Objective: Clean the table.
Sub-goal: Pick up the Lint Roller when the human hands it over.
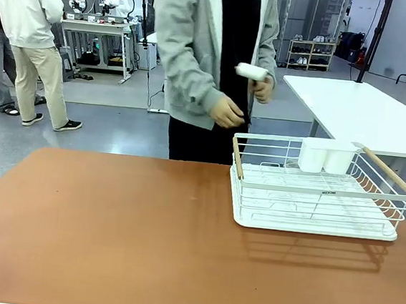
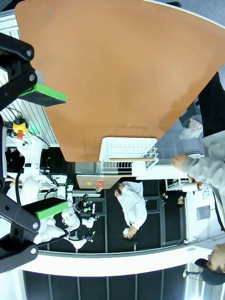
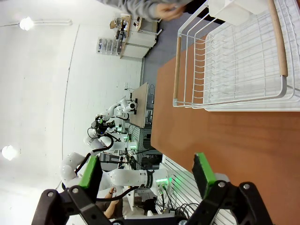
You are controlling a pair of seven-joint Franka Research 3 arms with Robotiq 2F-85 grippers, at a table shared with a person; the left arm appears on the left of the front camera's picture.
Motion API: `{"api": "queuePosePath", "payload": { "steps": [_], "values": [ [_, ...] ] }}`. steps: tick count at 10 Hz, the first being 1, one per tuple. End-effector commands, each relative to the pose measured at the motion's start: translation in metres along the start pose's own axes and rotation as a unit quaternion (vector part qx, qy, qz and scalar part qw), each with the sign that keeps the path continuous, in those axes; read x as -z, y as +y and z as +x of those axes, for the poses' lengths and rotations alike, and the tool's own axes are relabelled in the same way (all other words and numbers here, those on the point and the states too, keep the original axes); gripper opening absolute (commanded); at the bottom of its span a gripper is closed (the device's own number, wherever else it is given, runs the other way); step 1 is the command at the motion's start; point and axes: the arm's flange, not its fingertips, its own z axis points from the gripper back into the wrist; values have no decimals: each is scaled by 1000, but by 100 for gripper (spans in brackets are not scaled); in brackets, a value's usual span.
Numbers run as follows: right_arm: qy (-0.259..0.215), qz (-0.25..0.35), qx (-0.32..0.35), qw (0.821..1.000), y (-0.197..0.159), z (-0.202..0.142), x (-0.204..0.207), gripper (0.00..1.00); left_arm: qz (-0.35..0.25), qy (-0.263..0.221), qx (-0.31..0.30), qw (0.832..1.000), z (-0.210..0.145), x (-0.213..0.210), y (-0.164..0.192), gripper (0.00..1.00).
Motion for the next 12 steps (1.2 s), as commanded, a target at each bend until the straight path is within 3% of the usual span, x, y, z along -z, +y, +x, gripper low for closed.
{"api": "queuePosePath", "payload": {
  "steps": [1, 12],
  "values": [
    [-3, 9, 0, 1000, 4, 0, 0, 100, -11, -3, 10, 1000, -2, -3, -3, 100],
    [-3, 9, 0, 1000, 4, 0, 0, 100, -11, -3, 10, 1000, -2, -3, -3, 100]
  ]
}}
